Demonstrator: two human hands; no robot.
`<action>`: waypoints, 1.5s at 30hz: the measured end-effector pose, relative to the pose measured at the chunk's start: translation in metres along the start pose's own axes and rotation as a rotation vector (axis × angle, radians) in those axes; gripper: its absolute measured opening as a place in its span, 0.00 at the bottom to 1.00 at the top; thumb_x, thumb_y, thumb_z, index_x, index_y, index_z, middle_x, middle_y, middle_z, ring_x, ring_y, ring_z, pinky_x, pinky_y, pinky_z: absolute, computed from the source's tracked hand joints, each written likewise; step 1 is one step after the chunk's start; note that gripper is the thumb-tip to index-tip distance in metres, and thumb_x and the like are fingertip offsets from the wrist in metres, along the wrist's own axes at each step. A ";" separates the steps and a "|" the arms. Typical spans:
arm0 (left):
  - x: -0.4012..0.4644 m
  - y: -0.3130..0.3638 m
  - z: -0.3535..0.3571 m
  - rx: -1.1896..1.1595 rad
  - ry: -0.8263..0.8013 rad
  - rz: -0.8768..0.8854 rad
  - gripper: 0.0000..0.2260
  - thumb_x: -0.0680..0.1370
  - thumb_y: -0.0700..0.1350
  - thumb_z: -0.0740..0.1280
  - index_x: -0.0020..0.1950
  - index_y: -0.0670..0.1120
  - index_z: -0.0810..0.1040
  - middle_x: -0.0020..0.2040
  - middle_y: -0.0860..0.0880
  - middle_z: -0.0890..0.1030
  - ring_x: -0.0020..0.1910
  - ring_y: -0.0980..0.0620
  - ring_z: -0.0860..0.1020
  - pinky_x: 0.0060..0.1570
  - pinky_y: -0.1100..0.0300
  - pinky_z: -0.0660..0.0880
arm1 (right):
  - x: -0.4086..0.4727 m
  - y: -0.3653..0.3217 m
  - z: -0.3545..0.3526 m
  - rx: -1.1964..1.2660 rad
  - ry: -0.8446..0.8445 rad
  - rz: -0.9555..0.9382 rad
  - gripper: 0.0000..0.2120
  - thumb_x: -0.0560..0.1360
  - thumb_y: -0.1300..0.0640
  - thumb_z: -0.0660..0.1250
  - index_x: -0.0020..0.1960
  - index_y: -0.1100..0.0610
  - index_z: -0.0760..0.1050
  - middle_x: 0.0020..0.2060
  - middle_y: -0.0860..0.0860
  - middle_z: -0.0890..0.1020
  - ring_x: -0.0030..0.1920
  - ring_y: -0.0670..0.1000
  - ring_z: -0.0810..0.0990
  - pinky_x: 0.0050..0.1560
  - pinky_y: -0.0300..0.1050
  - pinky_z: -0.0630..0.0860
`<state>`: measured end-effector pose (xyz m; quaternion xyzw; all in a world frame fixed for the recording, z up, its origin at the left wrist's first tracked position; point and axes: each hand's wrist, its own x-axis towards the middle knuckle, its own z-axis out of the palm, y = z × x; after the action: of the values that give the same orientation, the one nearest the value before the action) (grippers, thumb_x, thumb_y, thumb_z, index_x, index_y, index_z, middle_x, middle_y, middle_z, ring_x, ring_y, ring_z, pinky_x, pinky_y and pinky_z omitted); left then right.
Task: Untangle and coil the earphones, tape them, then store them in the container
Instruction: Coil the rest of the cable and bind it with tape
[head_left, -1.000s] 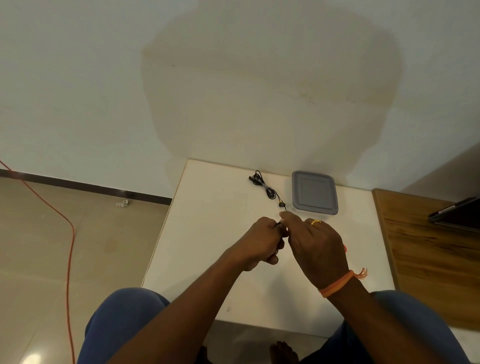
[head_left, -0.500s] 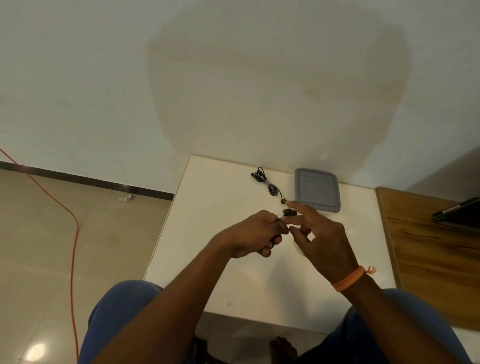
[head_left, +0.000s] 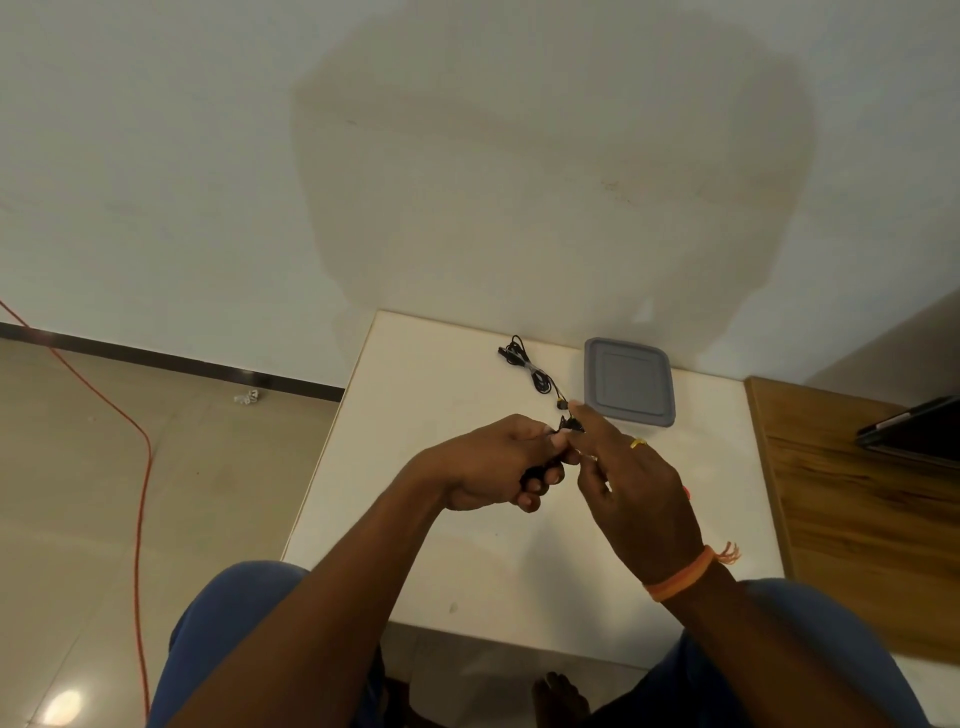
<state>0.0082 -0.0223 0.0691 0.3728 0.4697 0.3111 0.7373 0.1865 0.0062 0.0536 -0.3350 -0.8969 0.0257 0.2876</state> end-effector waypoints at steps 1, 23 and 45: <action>-0.001 0.000 -0.002 -0.023 -0.010 0.001 0.15 0.85 0.49 0.56 0.56 0.39 0.76 0.35 0.48 0.70 0.32 0.54 0.65 0.33 0.62 0.67 | 0.000 0.001 -0.001 0.000 0.005 -0.008 0.30 0.66 0.67 0.75 0.66 0.59 0.68 0.29 0.55 0.79 0.26 0.51 0.75 0.29 0.43 0.78; 0.006 -0.004 -0.006 0.011 0.172 -0.112 0.10 0.85 0.45 0.57 0.49 0.42 0.74 0.33 0.48 0.70 0.30 0.55 0.63 0.30 0.62 0.65 | 0.007 0.005 -0.015 0.209 -0.239 0.222 0.20 0.65 0.65 0.78 0.56 0.56 0.82 0.48 0.54 0.81 0.27 0.42 0.72 0.41 0.23 0.69; 0.015 -0.012 -0.009 0.179 0.407 -0.112 0.10 0.84 0.44 0.55 0.49 0.41 0.73 0.36 0.47 0.68 0.30 0.53 0.62 0.28 0.62 0.61 | 0.009 0.014 -0.013 0.638 -0.176 0.917 0.14 0.70 0.57 0.75 0.55 0.56 0.80 0.41 0.49 0.84 0.39 0.49 0.83 0.37 0.39 0.80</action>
<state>0.0066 -0.0141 0.0489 0.3396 0.6542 0.2957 0.6076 0.1962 0.0207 0.0653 -0.5834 -0.6279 0.4458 0.2581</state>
